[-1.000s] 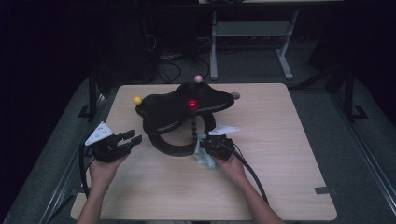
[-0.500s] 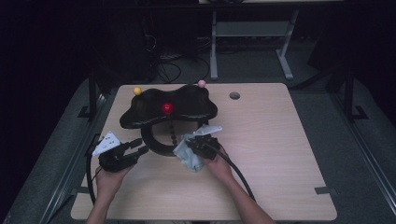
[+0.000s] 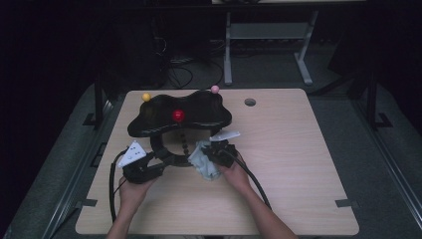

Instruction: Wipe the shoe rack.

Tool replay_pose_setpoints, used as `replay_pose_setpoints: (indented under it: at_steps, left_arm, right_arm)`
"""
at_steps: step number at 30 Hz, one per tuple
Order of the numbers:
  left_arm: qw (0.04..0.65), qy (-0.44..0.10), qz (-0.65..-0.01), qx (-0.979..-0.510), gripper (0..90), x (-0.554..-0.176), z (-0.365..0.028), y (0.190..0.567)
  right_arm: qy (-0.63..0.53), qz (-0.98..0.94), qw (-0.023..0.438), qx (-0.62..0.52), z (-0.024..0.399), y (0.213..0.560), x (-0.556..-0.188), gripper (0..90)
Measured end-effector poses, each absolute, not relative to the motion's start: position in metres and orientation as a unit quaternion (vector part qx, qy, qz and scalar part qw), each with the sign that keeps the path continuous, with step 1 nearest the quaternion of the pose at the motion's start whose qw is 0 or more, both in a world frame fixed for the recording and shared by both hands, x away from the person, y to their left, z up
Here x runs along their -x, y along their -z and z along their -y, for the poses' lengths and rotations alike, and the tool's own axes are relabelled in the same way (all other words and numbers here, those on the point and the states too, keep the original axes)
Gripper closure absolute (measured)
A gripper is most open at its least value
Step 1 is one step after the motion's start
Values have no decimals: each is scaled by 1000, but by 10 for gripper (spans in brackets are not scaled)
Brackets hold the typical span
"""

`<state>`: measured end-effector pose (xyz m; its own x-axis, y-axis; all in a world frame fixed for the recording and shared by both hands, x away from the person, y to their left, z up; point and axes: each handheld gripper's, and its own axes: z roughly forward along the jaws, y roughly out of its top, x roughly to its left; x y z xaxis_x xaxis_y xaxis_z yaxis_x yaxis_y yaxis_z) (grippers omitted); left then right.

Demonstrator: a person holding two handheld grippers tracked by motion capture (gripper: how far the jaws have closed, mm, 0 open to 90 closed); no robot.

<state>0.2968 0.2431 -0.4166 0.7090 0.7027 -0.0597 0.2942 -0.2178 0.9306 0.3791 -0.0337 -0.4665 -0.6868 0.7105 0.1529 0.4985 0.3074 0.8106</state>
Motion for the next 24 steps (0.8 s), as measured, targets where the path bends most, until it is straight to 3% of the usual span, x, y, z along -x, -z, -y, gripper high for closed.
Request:
replay_pose_setpoints:
  at_steps: [6, 12, 24]
  left_arm:
    - [534, -194, -329, -754, 556, -298, -233, 420]
    - [531, -195, -328, -756, 555, -301, -228, 423]
    - [533, -218, -331, -748, 575, -301, -226, 425]
  right_arm:
    - [-455, -817, 104, -338, 20, 466, -365, 821]
    - [-443, -807, 119, -372, 35, 467, -383, 819]
    - [-454, -819, 86, -341, 17, 469, -361, 826]
